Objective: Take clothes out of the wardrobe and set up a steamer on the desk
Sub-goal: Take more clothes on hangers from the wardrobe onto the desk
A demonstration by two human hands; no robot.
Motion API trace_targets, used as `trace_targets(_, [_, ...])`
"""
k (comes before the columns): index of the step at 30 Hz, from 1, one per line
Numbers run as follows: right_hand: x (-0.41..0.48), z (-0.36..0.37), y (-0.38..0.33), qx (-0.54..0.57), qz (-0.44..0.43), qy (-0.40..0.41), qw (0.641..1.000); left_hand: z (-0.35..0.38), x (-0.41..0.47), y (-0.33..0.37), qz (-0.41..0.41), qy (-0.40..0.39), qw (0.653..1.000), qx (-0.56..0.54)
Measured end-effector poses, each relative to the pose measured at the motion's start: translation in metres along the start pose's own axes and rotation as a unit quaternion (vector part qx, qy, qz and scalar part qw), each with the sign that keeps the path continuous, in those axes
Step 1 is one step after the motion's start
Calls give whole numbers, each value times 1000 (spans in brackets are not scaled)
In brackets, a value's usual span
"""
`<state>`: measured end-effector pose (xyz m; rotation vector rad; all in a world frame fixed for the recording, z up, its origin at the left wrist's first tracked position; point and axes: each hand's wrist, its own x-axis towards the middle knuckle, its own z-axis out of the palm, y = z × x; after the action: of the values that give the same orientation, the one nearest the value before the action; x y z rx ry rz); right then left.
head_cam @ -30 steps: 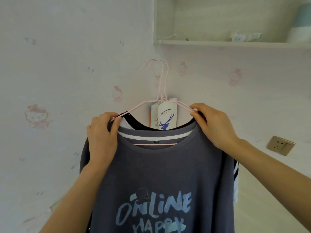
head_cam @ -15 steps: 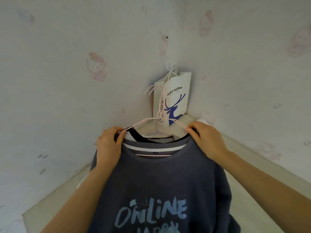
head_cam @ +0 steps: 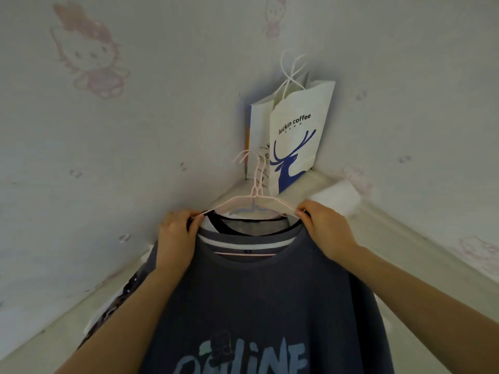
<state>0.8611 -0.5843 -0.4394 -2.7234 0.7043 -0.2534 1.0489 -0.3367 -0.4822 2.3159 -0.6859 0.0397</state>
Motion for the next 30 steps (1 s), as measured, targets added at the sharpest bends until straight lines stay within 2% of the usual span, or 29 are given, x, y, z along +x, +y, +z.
trace_targets(3, [34,-4,3,-3,-5,24,1000,5,27,10,59,69,995,41])
trace_targets(6, [61,-1,7,-3,-8,32,999,15,57,6,98,85,990,63])
trace_targets(9, [67,21,17,-13,-2,-3,1000,35,60,-9,118,65,988,78])
trace_targets(14, [67,57,33,-44,4,-61,997,58,45,-33,63,-9,993,102])
trace_targets(19, [75,82,41,-39,16,-85,996,71,48,-39,65,-25,990,120])
trace_targets(24, [73,101,46,-88,4,-78,993,84,54,-47,70,-42,986,143])
trace_targets(30, [71,110,49,-90,-2,-76,993,92,47,-55,75,-51,981,171])
